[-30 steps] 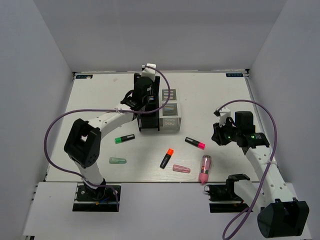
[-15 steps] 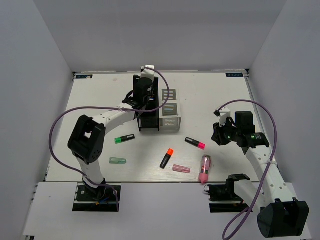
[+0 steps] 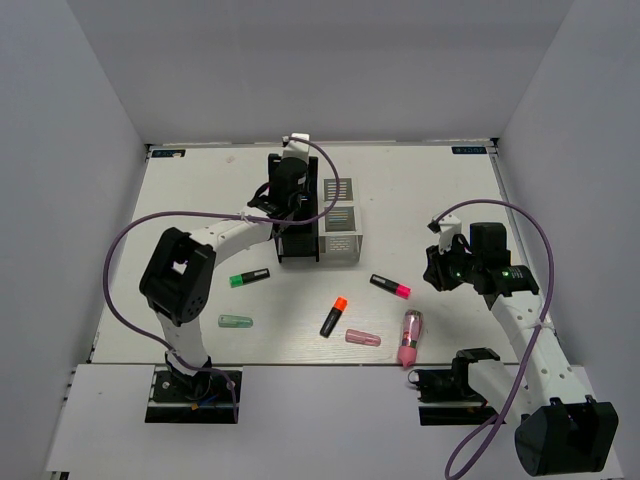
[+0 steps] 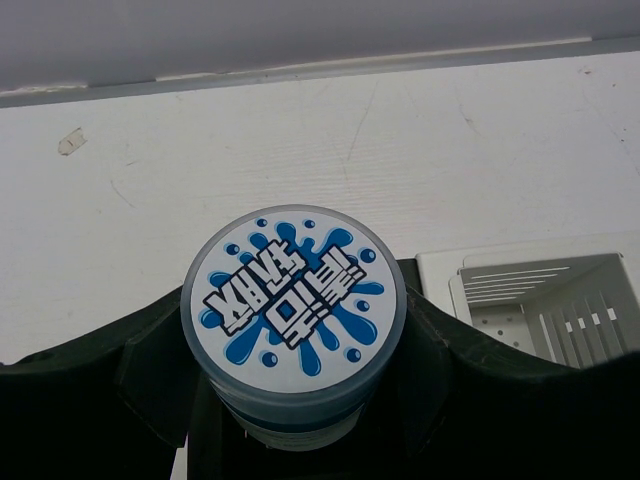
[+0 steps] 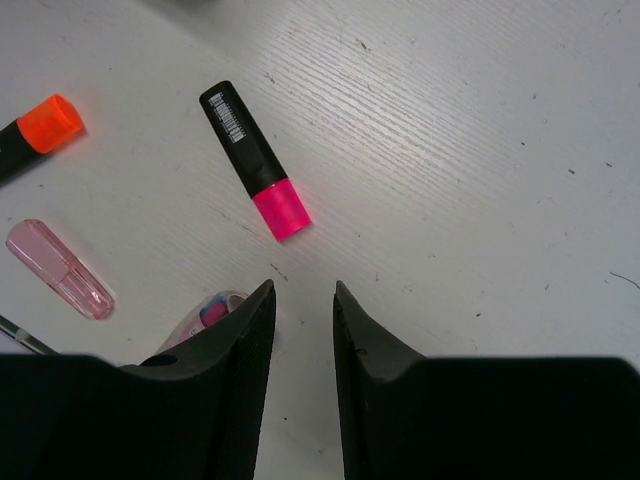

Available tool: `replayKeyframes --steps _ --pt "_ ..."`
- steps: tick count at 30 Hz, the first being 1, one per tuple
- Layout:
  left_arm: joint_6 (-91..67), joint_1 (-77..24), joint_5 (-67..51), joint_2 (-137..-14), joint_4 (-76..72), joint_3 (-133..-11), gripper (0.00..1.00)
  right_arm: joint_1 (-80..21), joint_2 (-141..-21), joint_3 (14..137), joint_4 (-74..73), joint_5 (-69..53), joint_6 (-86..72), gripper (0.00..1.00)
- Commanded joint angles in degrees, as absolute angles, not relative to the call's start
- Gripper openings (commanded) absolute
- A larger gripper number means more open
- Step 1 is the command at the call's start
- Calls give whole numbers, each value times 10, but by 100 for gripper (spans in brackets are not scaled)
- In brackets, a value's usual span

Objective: Sort the stationery into containers
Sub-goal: Place the stationery in the storage box.

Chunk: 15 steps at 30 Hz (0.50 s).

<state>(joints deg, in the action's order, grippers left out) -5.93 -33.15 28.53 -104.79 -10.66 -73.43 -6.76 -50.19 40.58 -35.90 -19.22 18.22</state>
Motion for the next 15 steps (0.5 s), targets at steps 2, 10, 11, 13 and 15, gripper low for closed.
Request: replayKeyframes --steps 2,10,11,13,15 --pt "-78 -327 294 -1047 -136 -745 0 -67 -500 402 -341 -186 184 34" --pt "-83 -324 296 -1059 -142 -753 0 -69 -499 401 -340 -188 185 35" --pt "-83 -324 296 -1060 -143 -753 0 -67 -500 401 -339 -186 185 35" --pt "-86 -323 296 -1062 -142 -751 0 -67 -500 402 -340 -187 185 36" --pt "-86 -323 296 -1063 -146 -746 0 -66 -499 400 -340 -186 185 36"
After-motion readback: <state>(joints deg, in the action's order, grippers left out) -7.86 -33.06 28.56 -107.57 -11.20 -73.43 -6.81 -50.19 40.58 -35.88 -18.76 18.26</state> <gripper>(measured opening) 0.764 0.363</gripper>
